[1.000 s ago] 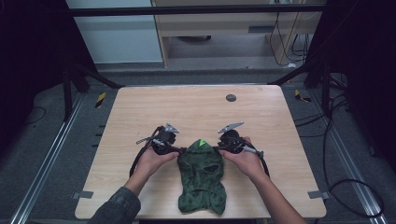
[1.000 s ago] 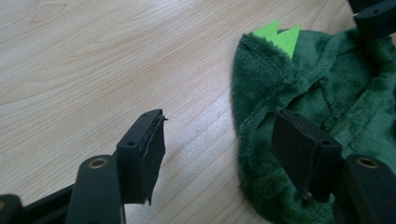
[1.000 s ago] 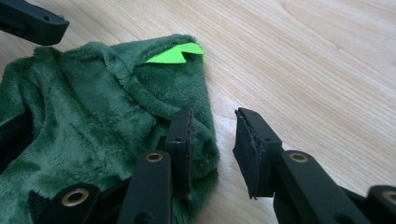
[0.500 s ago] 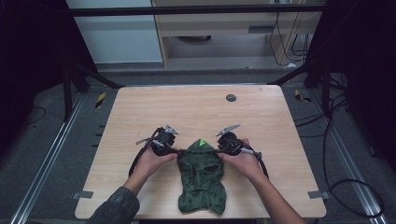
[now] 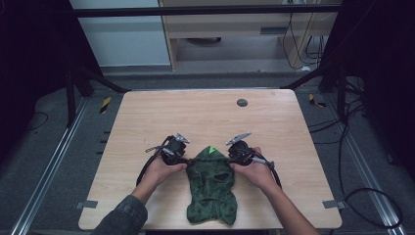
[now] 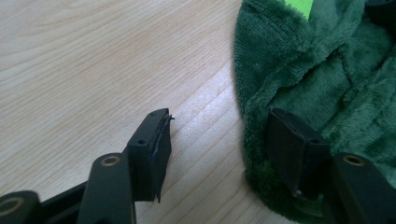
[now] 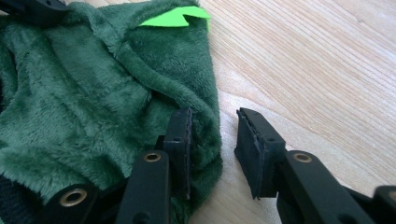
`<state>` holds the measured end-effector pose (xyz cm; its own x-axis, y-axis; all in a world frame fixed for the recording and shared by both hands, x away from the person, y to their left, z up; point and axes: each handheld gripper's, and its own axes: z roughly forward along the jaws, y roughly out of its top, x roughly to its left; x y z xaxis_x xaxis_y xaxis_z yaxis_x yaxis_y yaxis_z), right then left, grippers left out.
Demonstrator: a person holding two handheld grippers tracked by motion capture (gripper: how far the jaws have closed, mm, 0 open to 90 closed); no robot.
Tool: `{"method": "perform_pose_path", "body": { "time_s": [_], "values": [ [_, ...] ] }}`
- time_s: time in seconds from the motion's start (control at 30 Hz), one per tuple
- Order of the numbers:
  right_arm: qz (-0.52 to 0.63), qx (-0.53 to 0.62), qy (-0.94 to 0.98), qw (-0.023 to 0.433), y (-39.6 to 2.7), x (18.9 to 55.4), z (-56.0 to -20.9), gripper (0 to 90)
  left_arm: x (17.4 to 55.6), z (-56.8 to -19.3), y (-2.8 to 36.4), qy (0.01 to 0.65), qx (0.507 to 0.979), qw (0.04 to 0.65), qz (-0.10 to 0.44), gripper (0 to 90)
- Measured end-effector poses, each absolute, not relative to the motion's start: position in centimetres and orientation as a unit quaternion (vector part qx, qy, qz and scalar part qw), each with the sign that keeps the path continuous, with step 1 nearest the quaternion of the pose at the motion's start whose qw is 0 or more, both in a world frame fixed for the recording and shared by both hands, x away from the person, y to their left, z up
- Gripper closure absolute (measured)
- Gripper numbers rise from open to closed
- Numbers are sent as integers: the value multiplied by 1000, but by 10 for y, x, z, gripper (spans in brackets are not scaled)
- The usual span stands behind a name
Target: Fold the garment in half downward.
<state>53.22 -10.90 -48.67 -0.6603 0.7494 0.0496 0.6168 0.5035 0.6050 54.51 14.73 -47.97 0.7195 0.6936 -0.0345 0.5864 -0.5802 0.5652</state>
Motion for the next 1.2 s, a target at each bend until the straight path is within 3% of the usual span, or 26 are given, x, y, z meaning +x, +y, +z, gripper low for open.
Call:
{"method": "perform_pose_path", "body": {
  "time_s": [0.2,0.5,0.57,0.9,1.0,1.2],
  "values": [
    [300,393,861,116,-109,531,-487,635,545,-482,143,355,887,278,97,443],
    [287,401,862,120,-111,530,-486,527,546,-482,147,358,885,283,93,463],
    [286,401,862,120,-111,529,-486,538,545,-482,146,354,887,282,95,477],
    [294,376,873,104,-106,527,-486,822,542,-480,143,333,898,280,61,782],
    [295,375,873,99,-106,527,-486,850,541,-481,142,326,899,287,57,857],
    [303,368,873,107,-105,527,-482,859,543,-478,147,333,893,296,62,878]
  ]
}}
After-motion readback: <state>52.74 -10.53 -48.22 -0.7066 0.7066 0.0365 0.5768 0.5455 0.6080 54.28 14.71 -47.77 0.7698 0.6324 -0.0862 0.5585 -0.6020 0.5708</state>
